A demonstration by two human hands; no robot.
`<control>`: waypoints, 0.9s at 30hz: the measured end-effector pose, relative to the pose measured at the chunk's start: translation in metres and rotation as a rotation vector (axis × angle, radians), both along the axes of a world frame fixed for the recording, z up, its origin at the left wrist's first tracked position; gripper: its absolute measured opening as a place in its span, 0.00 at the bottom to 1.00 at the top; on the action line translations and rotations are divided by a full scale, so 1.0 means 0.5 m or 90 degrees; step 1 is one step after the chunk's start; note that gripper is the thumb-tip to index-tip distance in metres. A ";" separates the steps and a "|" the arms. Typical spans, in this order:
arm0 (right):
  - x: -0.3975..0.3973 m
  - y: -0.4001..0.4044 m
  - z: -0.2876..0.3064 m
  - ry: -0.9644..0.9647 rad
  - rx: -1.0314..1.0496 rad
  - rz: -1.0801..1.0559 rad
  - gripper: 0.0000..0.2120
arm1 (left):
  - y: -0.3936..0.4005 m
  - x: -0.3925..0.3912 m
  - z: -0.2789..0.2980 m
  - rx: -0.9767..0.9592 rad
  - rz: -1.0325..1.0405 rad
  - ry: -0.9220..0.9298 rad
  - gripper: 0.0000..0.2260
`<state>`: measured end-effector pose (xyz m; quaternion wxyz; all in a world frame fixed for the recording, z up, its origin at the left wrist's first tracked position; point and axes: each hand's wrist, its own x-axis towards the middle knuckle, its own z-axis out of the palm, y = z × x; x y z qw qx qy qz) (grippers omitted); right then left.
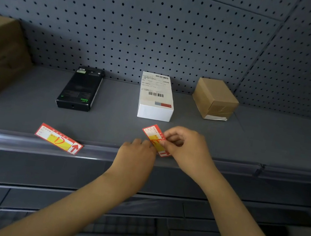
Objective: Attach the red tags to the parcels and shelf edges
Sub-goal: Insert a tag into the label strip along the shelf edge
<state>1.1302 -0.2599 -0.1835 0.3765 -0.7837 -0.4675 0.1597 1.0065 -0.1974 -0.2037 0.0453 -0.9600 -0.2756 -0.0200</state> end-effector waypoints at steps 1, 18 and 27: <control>-0.001 0.001 0.000 0.004 0.002 0.000 0.05 | 0.000 -0.001 0.000 -0.001 -0.003 -0.002 0.15; -0.030 0.003 0.002 -0.124 -0.157 0.044 0.18 | 0.036 -0.058 0.000 -0.068 -0.018 -0.075 0.15; -0.162 0.050 0.079 -0.340 -0.077 0.145 0.17 | 0.090 -0.203 0.088 -0.013 0.146 -0.144 0.12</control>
